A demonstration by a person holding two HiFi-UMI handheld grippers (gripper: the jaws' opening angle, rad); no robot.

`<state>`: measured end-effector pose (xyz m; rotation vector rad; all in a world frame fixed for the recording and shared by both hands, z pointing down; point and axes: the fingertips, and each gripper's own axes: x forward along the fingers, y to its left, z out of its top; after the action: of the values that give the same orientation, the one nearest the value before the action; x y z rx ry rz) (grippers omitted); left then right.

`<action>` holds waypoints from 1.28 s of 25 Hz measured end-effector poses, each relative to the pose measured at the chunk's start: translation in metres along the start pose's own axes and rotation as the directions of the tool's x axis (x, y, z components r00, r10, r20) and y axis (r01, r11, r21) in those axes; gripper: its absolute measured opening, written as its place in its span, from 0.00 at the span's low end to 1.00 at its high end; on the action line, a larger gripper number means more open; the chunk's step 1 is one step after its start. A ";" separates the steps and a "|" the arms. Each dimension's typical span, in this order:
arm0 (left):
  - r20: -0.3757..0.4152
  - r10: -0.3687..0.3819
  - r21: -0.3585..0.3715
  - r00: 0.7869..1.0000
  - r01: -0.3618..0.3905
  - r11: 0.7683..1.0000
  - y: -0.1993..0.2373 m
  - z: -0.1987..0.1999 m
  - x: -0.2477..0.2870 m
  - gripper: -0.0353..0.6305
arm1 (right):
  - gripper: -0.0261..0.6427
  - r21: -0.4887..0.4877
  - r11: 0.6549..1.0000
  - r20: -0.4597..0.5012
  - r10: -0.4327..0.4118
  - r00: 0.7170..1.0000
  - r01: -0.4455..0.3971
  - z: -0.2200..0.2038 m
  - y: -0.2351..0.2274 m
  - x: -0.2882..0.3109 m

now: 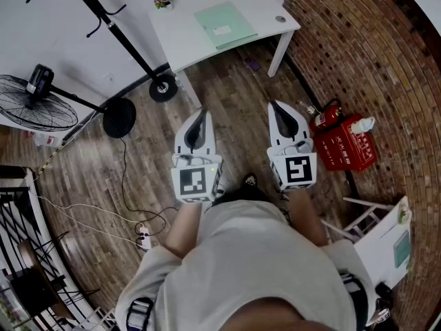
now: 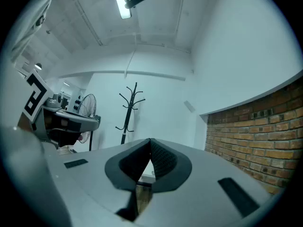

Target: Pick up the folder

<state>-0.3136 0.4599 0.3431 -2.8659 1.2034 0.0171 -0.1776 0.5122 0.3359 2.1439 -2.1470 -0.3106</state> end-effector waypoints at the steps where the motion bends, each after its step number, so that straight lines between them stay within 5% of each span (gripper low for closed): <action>1: -0.010 -0.011 0.019 1.000 0.011 1.000 -0.002 -0.002 0.001 0.08 | 0.04 0.001 1.000 0.001 0.000 1.000 0.000 0.000 0.000 0.000; 32: -0.095 -0.074 0.018 0.993 0.076 0.997 -0.021 -0.028 0.011 0.19 | 0.13 0.016 0.998 -0.036 0.059 0.998 -0.059 -0.020 0.003 0.000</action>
<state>-0.2913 0.4655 0.3711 -2.9208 1.1022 -0.1342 -0.1762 0.5105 0.3560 2.0721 -2.1948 -0.2505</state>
